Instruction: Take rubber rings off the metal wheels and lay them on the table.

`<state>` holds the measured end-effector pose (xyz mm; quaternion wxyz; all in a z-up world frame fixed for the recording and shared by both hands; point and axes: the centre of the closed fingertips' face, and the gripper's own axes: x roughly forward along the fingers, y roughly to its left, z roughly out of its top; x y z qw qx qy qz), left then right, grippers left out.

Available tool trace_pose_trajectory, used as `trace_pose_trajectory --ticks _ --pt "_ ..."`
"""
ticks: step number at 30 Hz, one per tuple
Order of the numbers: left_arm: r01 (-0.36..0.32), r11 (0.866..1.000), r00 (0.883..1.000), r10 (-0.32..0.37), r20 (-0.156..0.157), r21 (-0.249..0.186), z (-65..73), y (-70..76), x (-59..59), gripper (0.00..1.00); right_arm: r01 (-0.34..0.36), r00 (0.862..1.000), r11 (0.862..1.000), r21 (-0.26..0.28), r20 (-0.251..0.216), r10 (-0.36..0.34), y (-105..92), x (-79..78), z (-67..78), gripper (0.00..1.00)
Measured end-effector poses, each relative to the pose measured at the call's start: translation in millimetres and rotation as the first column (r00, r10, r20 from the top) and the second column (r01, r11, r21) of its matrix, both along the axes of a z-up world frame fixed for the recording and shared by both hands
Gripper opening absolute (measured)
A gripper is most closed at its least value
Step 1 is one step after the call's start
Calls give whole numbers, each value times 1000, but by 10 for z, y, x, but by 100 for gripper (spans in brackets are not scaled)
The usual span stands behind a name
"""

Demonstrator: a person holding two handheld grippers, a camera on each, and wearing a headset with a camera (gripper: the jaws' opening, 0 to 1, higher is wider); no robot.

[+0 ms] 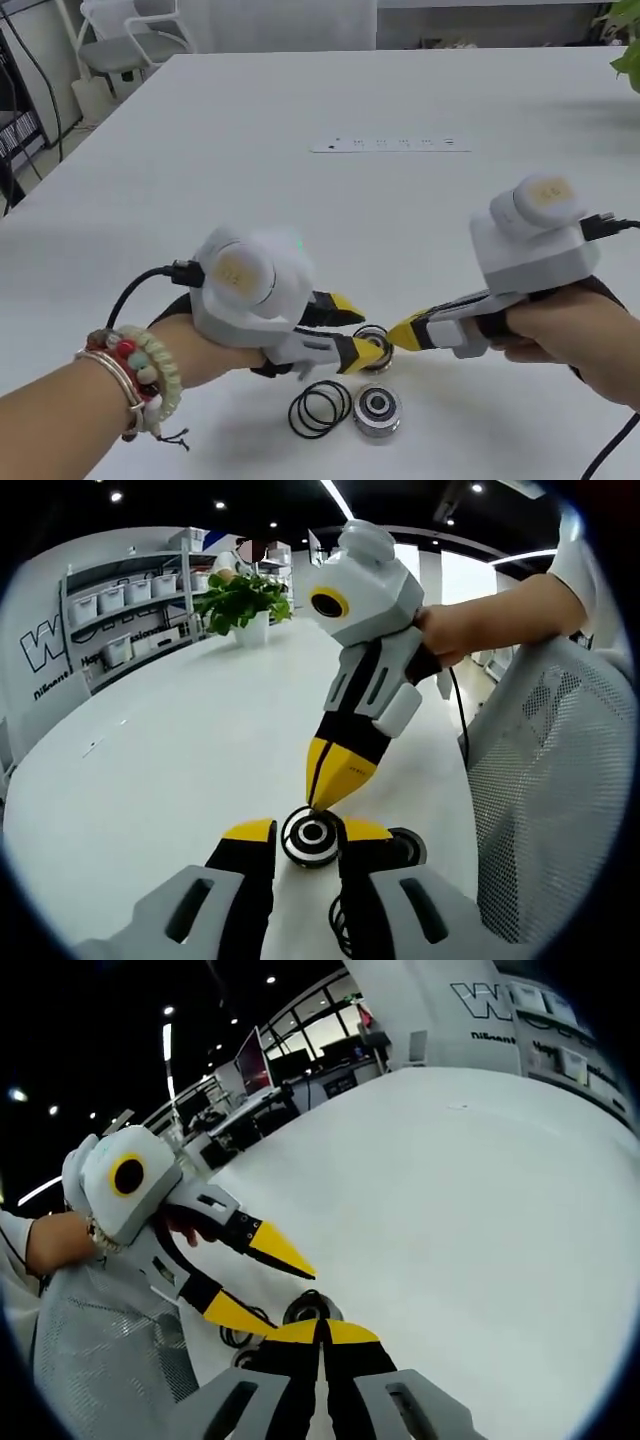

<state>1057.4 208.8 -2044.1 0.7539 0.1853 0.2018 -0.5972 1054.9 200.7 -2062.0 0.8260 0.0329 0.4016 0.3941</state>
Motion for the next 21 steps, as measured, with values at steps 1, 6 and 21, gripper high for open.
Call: trace_pose_trajectory --ticks 1,6,21 --pt "-1 1000 1000 1 -2 -11 37 -1 6 22 -3 1000 1000 -3 4 3 0 2 3 0" --pt "-27 996 1000 26 -12 -85 305 -3 54 28 -14 1000 1000 -3 23 14 37 5 59 0" --pt "40 997 998 -36 59 -65 781 238 -35 58 -44 997 999 1 56 44 113 -40 180 0"
